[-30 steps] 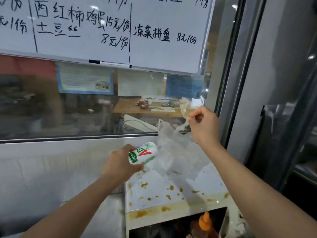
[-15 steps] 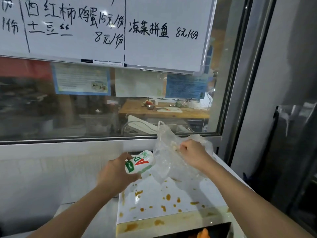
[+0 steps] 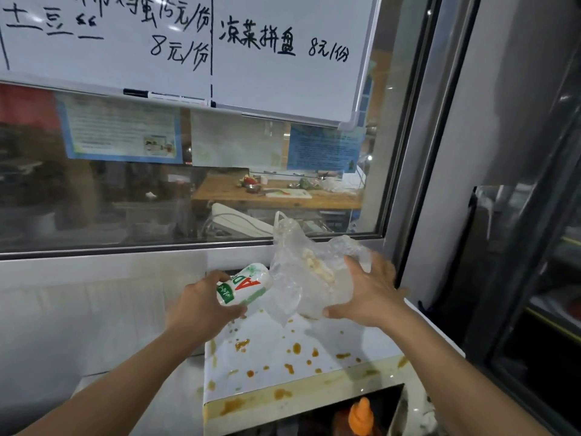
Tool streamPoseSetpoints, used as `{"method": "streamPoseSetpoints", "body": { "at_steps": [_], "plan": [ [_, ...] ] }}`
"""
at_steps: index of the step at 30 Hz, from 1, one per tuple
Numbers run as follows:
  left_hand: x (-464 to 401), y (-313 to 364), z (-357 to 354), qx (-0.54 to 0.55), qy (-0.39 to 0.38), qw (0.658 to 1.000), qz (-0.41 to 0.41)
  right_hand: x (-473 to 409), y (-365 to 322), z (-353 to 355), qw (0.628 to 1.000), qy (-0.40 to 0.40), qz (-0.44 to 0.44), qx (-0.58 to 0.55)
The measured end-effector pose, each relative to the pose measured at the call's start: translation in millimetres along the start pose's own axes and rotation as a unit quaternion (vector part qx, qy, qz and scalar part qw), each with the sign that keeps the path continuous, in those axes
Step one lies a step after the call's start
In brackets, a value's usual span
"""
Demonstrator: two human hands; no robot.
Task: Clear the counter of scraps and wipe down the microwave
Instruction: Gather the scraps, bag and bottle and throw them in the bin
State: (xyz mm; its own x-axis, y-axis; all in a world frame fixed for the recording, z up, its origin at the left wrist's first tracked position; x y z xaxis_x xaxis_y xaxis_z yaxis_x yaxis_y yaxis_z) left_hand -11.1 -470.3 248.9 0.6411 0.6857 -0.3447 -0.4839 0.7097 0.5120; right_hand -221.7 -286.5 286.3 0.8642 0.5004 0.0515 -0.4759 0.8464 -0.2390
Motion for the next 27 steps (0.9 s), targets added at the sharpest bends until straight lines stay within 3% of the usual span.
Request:
{"method": "streamPoseSetpoints", "body": {
  "at_steps": [3, 7, 16, 21, 27],
  "plan": [
    [-5, -2, 3, 0.027, 0.015, 1.0, 0.0, 0, 10, 0, 0.982, -0.078, -0.027, -0.172],
    [-16, 1, 6, 0.034, 0.021, 0.999, -0.004, -11, 25, 6, 0.916, -0.115, -0.086, -0.375],
    [-35, 13, -8, 0.044, 0.033, 0.998, 0.006, -35, 28, -16, 0.864, -0.189, -0.122, -0.449],
    [-39, 22, -16, 0.064, 0.021, 0.998, -0.004, -37, 17, -9, 0.889, -0.122, -0.056, -0.438],
    [-39, 32, -21, 0.055, 0.012, 0.998, -0.013, -29, 2, -5, 0.914, -0.101, -0.001, -0.392]
  ]
}}
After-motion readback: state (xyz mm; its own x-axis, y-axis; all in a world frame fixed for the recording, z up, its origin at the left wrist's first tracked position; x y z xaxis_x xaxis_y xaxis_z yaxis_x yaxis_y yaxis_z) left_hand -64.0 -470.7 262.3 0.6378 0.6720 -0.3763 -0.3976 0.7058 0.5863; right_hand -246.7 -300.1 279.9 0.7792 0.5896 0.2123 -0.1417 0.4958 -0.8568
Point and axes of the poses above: each hand's wrist, its own x-axis away from the middle knuckle, its own z-axis out of the back of the hand, y = z × x, the point moved 7 cm from there along -x, towards the middle knuckle, and after that the axes turned 15 degrees about -z, right-handed, at the moved point
